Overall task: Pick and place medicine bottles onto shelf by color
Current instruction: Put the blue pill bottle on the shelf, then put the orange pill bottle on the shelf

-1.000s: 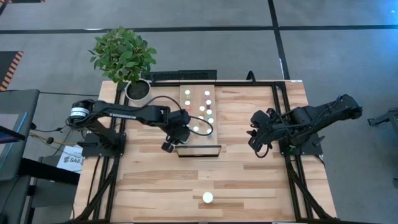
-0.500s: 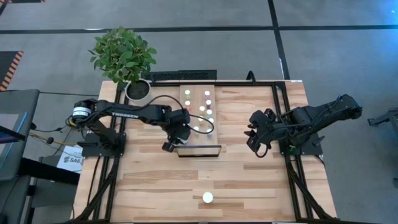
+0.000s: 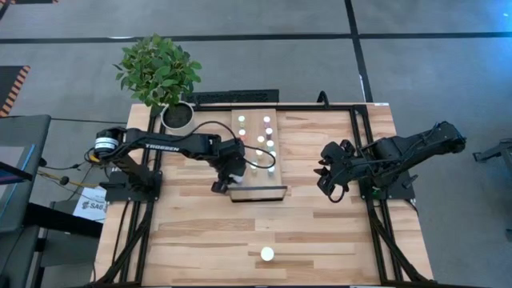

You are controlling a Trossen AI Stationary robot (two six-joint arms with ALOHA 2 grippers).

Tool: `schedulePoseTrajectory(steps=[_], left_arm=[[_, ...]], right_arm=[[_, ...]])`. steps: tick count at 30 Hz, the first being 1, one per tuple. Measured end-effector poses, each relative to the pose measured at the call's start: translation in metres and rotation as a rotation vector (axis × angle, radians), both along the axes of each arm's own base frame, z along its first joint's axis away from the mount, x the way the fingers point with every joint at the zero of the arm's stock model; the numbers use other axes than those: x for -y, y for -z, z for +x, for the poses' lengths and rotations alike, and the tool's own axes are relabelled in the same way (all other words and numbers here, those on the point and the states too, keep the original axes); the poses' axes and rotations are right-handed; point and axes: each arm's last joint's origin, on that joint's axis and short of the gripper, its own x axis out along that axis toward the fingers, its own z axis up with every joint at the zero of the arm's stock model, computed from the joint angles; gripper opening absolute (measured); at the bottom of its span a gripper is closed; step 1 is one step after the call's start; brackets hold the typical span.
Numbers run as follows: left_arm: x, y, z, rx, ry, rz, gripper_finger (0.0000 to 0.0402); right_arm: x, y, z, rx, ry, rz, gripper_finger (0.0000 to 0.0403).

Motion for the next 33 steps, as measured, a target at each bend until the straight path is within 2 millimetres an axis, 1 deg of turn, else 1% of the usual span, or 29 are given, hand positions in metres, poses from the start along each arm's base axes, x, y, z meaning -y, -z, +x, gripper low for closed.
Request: schedulePoseTrajectory(steps=[6, 9, 12, 17, 23, 25, 28, 33], left_arm=[[0.0, -0.005, 0.002, 0.035, -0.009, -0.004, 0.019], [0.0, -0.014, 0.004, 0.067, -0.019, -0.008, 0.0202], [0.0, -0.024, 0.002, 0.09, -0.022, 0.0, 0.0205], [0.0, -0.043, -0.012, 0.124, 0.001, 0.052, 0.0206], [0.003, -0.082, -0.036, 0.273, 0.005, 0.129, 0.0206], [0.008, -0.096, -0.043, 0.344, -0.009, 0.121, 0.0206], [0.019, -0.113, -0.047, 0.469, -0.002, 0.118, 0.0206], [0.05, -0.132, -0.043, 0.668, 0.031, 0.167, 0.0206]], right_arm=[[0.0, 0.0, 0.0, 0.0, 0.0, 0.0, 0.0179], [0.0, 0.0, 0.0, 0.0, 0.0, 0.0, 0.0179], [0.0, 0.0, 0.0, -0.001, -0.001, -0.001, 0.0179], [0.0, 0.0, 0.0, 0.0, -0.001, -0.001, 0.0179], [0.0, 0.0, 0.0, 0.0, -0.001, -0.001, 0.0179], [0.0, 0.0, 0.0, 0.001, -0.001, -0.001, 0.0179], [0.0, 0.0, 0.0, 0.003, -0.001, 0.001, 0.0179], [0.0, 0.0, 0.001, 0.008, -0.001, 0.002, 0.0179]])
